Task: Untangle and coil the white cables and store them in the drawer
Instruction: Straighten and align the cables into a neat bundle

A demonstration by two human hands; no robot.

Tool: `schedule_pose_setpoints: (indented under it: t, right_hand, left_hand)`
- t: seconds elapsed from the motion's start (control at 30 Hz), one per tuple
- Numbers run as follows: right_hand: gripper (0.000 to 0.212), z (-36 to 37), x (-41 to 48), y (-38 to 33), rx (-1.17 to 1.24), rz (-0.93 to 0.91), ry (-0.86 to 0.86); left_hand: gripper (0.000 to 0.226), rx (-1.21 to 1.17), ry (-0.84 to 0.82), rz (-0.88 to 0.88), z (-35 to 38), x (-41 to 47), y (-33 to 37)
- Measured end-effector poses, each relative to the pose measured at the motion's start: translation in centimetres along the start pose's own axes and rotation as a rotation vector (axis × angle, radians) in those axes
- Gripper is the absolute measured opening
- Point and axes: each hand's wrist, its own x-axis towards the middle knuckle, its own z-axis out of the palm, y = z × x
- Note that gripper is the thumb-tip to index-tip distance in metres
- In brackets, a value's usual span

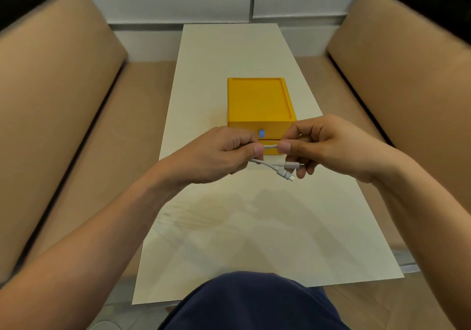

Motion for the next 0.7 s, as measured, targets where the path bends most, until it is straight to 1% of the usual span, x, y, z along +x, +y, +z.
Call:
schedule_pose_setpoints:
  t: [0.1, 0.2, 0.3, 0.37, 0.57, 0.7]
  right_hand:
    - [0.035, 0.1, 0.0, -0.1, -0.073, -0.034, 0.031]
    - [0.024, 0.6, 0.1, -0.1, -0.188, -0.116, 0.078]
    - [0.017, 0.9, 0.0, 0.1, -0.219, -0.125, 0.039]
    - [0.021, 0.9, 0.0, 0.2, -0.211, -0.121, 0.028]
    - [0.024, 1.5, 0.3, 0.9, -0.051, -0.145, 0.135]
    - [0.023, 1.3, 0.4, 0.8, -0.016, -0.136, 0.140]
  left_hand:
    - [0.029, -0.017, -0.001, -0.009, -0.2, 0.1, 0.0]
    - [0.030, -0.023, 0.009, -0.003, -0.4, 0.1, 0.1]
    - [0.025, -0.056, -0.006, 0.016, -0.8, 0.0, 0.0]
    - [0.022, -0.099, -0.031, 0.015, -0.8, 0.0, 0.0]
    - [0.021, -0.041, -0.068, 0.020, -0.7, -0.2, 0.3]
    - [0.014, -0.009, -0.095, 0.020, -0.4, -0.4, 0.4]
